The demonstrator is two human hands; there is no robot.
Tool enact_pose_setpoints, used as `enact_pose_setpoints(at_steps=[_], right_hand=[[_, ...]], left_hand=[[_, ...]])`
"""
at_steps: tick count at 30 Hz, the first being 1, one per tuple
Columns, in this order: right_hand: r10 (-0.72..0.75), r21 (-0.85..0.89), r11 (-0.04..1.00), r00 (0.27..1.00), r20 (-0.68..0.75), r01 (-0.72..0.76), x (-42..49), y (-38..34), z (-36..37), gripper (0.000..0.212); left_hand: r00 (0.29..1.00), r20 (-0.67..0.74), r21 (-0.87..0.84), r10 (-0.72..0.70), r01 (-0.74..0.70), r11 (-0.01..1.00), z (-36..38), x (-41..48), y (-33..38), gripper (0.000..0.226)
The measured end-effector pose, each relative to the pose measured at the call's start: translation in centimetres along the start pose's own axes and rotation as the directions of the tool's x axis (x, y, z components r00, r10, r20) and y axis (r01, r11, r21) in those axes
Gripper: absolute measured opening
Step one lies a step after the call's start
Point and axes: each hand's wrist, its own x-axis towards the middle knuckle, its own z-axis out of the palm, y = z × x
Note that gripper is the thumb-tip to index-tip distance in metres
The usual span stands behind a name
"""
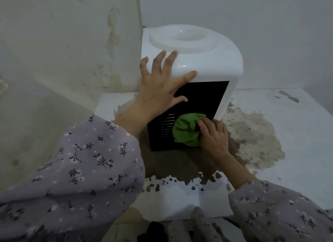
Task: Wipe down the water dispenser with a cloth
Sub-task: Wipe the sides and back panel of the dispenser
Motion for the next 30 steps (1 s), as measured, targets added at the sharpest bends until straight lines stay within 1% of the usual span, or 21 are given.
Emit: enact_pose_setpoints(at_steps=[1,3,5,7,9,11,12,13,15,16,17,18,20,21,22,23,24,25,28,29,30], right_hand=[[0.102,0.052,0.993,0.995,0.001,-0.102,-0.2,-0.4,-0.1,0.036],[0.282,0.156,0.945,0.958,0.047,-0.286,0.0,-1.8,-0.3,0.04],[0.429,0.245,0.855,0.888,0.163,-0.458,0.5,-3.6,-0.6,0.046],[0.559,0.309,0.735,0.797,0.228,-0.604,0.8,-4.9,-0.7,0.048],[0.7,0.382,0.579,0.68,0.221,-0.72,1.4,-6.0,-0.6,0.051],[0.803,0.438,0.42,0.55,0.228,-0.795,2.4,-7.3,-0.6,0.053],[0.816,0.437,0.384,0.52,0.252,-0.814,3.0,-8.1,-0.6,0.052],[0.801,0.42,0.386,0.524,0.289,-0.821,3.5,-9.1,-0.7,0.049],[0.714,0.41,0.457,0.6,0.36,-0.789,4.0,-10.9,-0.8,0.044],[0.678,0.421,0.485,0.633,0.372,-0.767,4.0,-11.4,-0.9,0.041],[0.672,0.427,0.488,0.64,0.373,-0.761,4.0,-11.5,-0.9,0.04],[0.697,0.427,0.461,0.615,0.369,-0.778,3.9,-11.1,-1.0,0.039],[0.793,0.427,0.365,0.516,0.323,-0.827,3.5,-9.5,-1.0,0.04],[0.837,0.421,0.332,0.47,0.28,-0.844,3.4,-8.5,-1.0,0.041],[0.863,0.405,0.323,0.442,0.244,-0.855,3.2,-7.8,-0.9,0.041],[0.871,0.389,0.328,0.436,0.228,-0.861,3.1,-7.5,-0.8,0.042],[0.866,0.382,0.339,0.443,0.23,-0.86,3.2,-7.7,-0.7,0.043],[0.847,0.379,0.362,0.47,0.248,-0.852,3.4,-8.3,-0.7,0.044],[0.715,0.403,0.482,0.615,0.333,-0.778,3.9,-10.8,-0.8,0.044],[0.686,0.416,0.504,0.643,0.34,-0.757,3.9,-11.3,-0.9,0.043],[0.689,0.422,0.504,0.645,0.33,-0.754,3.8,-11.4,-0.8,0.042]], left_hand=[[1.0,-0.005,-0.003,-0.007,0.007,1.0,-0.1,0.2,0.3,0.08],[1.0,-0.017,-0.008,-0.014,0.014,1.0,-0.1,0.2,0.3,0.079],[0.999,-0.033,-0.011,-0.012,0.012,1.0,-0.1,0.1,0.3,0.079],[0.999,-0.043,-0.011,-0.013,0.013,1.0,0.0,0.0,0.3,0.08],[0.999,-0.041,-0.018,-0.021,0.02,1.0,0.1,0.0,0.3,0.081],[0.999,-0.036,-0.017,-0.031,0.03,0.999,0.0,0.1,0.3,0.082],[0.999,-0.032,-0.016,-0.037,0.036,0.999,0.0,0.1,0.3,0.082],[0.999,-0.026,-0.019,-0.042,0.042,0.999,-0.1,0.1,0.3,0.081],[0.999,-0.014,-0.03,-0.046,0.046,0.999,-0.1,0.1,0.4,0.081],[0.999,-0.009,-0.033,-0.044,0.044,0.999,-0.1,0.0,0.5,0.081],[0.999,-0.007,-0.032,-0.041,0.041,0.999,-0.1,0.0,0.5,0.081],[0.999,-0.007,-0.032,-0.038,0.038,0.999,-0.2,0.0,0.5,0.081],[0.999,-0.007,-0.034,-0.036,0.035,0.999,-0.2,0.0,0.4,0.08],[0.999,-0.011,-0.033,-0.037,0.037,0.999,-0.2,0.0,0.4,0.08],[0.999,-0.015,-0.03,-0.038,0.038,0.999,-0.2,0.0,0.4,0.08],[0.999,-0.017,-0.032,-0.039,0.039,0.999,-0.1,0.0,0.4,0.08],[0.999,-0.016,-0.035,-0.041,0.041,0.999,-0.1,0.0,0.4,0.08],[0.999,-0.017,-0.04,-0.044,0.043,0.998,-0.1,-0.1,0.4,0.079],[0.999,-0.019,-0.037,-0.043,0.042,0.998,0.0,-0.1,0.4,0.081],[0.999,-0.021,-0.033,-0.041,0.04,0.999,0.1,-0.1,0.4,0.081],[0.999,-0.022,-0.032,-0.04,0.039,0.999,0.1,-0.1,0.4,0.082]])
